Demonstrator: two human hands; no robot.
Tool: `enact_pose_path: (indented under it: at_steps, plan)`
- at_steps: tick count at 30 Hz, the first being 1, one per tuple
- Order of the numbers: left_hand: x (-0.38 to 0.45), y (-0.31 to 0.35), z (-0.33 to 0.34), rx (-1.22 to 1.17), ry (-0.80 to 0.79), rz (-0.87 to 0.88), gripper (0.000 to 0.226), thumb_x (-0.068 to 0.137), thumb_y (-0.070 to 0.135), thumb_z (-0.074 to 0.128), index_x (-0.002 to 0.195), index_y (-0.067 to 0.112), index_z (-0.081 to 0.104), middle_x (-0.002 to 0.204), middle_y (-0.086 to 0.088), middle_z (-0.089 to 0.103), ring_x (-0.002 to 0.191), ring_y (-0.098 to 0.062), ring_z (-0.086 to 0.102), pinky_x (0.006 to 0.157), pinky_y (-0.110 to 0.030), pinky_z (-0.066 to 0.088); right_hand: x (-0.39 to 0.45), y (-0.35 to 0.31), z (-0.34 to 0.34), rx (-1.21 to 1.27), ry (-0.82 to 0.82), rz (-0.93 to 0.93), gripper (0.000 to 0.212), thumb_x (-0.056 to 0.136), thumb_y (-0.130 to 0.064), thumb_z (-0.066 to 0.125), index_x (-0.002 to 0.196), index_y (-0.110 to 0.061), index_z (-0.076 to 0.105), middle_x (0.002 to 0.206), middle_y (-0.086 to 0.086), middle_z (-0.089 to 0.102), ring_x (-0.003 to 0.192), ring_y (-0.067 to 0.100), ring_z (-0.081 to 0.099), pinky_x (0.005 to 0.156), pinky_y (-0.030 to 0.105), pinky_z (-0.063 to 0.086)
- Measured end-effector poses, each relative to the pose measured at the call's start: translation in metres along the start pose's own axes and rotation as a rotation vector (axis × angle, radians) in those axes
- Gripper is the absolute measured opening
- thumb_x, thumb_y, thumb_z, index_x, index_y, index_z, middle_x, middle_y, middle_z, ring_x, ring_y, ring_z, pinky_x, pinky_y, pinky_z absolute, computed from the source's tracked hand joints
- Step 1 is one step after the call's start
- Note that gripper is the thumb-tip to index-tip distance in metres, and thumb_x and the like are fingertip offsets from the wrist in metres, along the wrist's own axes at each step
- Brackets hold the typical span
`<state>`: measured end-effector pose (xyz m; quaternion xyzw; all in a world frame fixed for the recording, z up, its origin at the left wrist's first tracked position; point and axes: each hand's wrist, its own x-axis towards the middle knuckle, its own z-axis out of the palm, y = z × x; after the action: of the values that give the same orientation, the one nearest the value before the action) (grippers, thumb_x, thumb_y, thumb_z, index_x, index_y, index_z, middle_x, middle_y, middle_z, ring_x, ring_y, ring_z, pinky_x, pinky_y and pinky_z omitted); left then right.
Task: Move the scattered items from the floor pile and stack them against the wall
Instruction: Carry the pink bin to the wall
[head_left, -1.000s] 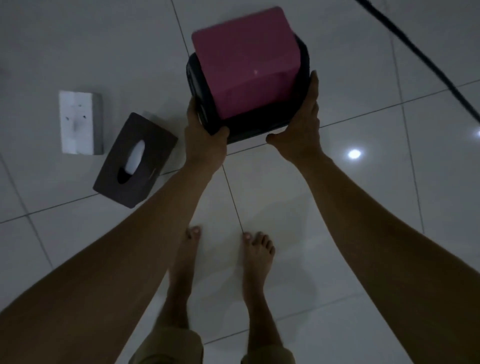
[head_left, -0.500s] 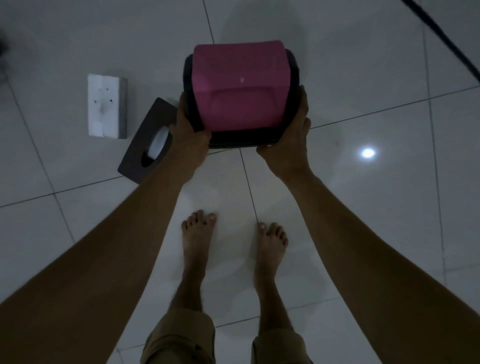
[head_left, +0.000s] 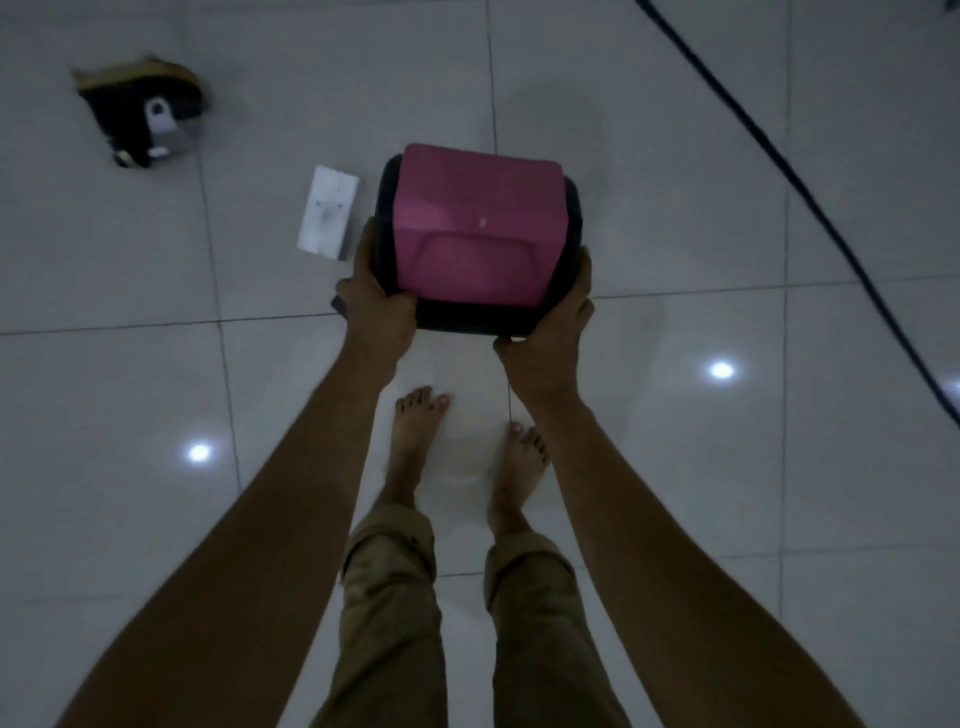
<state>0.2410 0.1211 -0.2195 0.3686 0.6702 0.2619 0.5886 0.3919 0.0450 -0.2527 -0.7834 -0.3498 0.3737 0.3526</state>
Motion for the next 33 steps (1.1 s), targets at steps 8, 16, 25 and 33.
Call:
enact_pose_path:
  at_steps: [8,16,25,33]
  plan:
    - [-0.139,0.066,-0.072,-0.185,0.217,-0.017,0.082,0.082,-0.022,0.041,0.152,0.016,0.021,0.139,-0.010,0.048,0.119,-0.017,0.054,0.098,-0.028,0.049,-0.078,-0.129,-0.041,-0.018,-0.235,-0.157,0.121,0.074,0.006,0.072,0.154,-0.018,-0.015,0.136,0.013,0.033,0.092,-0.015,0.032,0.071,-0.004,0.038]
    - [-0.251,0.084,-0.147,-0.311,0.398,-0.053,0.081,0.082,-0.016,0.042,0.152,0.022,0.022,0.139,-0.012,0.046,0.116,-0.019,0.054,0.092,-0.027,0.053,-0.168,-0.213,-0.044,-0.182,-0.444,-0.402,0.128,0.079,-0.013,0.078,0.143,-0.042,-0.029,0.159,0.017,-0.013,0.146,0.029,0.017,0.100,0.047,0.048]
    - [-0.355,0.045,-0.257,-0.497,0.620,0.053,0.066,0.083,-0.008,0.056,0.109,0.053,0.050,0.115,0.000,0.062,0.102,-0.013,0.064,0.076,-0.027,0.057,-0.278,-0.272,0.023,-0.390,-0.757,-0.653,0.135,0.073,-0.014,0.084,0.140,-0.042,-0.029,0.156,0.021,-0.027,0.145,0.037,0.017,0.098,0.043,0.049]
    - [-0.453,-0.018,-0.363,-0.653,0.844,0.027,0.070,0.084,-0.002,0.059,0.130,0.047,0.041,0.122,0.005,0.060,0.108,-0.011,0.060,0.087,-0.037,0.056,-0.402,-0.301,0.116,-0.483,-1.002,-0.842,0.134,0.076,-0.014,0.081,0.139,-0.043,-0.034,0.154,0.021,-0.031,0.127,0.035,0.049,0.070,0.024,0.048]
